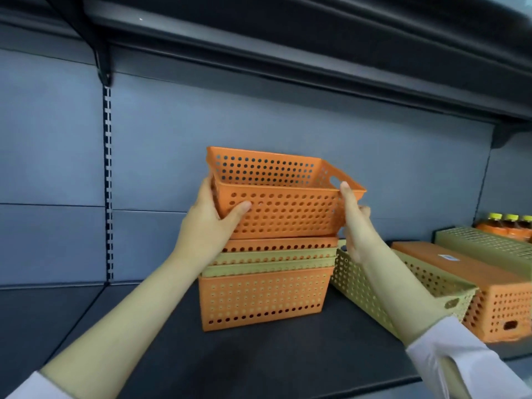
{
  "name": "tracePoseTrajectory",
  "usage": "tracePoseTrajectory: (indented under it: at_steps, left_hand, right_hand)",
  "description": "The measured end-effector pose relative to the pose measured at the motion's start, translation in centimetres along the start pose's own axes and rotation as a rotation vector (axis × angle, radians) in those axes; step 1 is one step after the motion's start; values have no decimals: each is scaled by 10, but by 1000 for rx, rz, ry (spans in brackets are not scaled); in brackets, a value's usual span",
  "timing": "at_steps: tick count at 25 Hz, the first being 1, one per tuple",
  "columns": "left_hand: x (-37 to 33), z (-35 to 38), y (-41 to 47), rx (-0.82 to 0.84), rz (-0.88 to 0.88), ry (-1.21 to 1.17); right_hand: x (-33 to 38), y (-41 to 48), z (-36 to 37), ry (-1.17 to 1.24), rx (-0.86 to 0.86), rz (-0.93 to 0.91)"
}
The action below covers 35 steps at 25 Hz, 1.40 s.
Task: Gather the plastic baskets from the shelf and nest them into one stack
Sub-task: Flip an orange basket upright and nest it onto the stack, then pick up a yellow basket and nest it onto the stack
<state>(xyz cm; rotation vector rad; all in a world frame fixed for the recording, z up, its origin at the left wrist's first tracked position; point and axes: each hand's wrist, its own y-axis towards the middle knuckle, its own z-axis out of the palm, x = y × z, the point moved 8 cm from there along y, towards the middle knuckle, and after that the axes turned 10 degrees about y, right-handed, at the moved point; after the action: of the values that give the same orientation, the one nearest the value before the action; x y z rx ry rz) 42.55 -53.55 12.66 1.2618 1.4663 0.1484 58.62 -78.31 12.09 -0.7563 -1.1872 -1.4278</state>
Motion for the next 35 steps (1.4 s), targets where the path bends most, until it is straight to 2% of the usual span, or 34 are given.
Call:
tracePoseTrajectory:
  at_steps: [5,8,10,12,13,16,19,22,24,26,29,31,35]
  left_hand:
    - [36,-9,-13,50,-56,-88]
    - [42,-13,-14,58,-56,-128]
    - [44,-11,-15,55,-1,29]
    - [50,-2,-18,65,28,267]
    - [54,5,-20,73,37,308]
    - [59,11,-25,13,119,272]
    - [64,7,-24,-67,168,293]
    - [65,12,-21,-55,179,337]
    - [64,16,-20,-73,190,501]
    - [55,18,-25,-145,271,724]
    - [20,42,-46,-240,564,942]
    - [-4,70,-58,-234,724,976]
    - [-38,133,-76,-110,853,879]
  right_hand:
    - [-12,-4,19,-102,39,-124]
    - [-18,-6,18,-162,-1,-182]
    - [-28,-5,14,-175,-58,-195]
    - [-44,-1,11,-287,-109,-191]
    - [-49,-2,12,-361,-119,-198]
    - [-52,-11,12,-505,-132,-319]
    - [-55,-16,14,-495,-102,-390]
    - [-58,-5,10,-558,-132,-372]
    - [-58,2,10,-625,-89,-312]
    - [-54,2,9,-704,-25,-320]
    - [-42,-15,-21,-867,-65,-468]
    - [-40,-26,-56,-1051,-120,-523]
    - [-47,-24,-131,-1375,-94,-452]
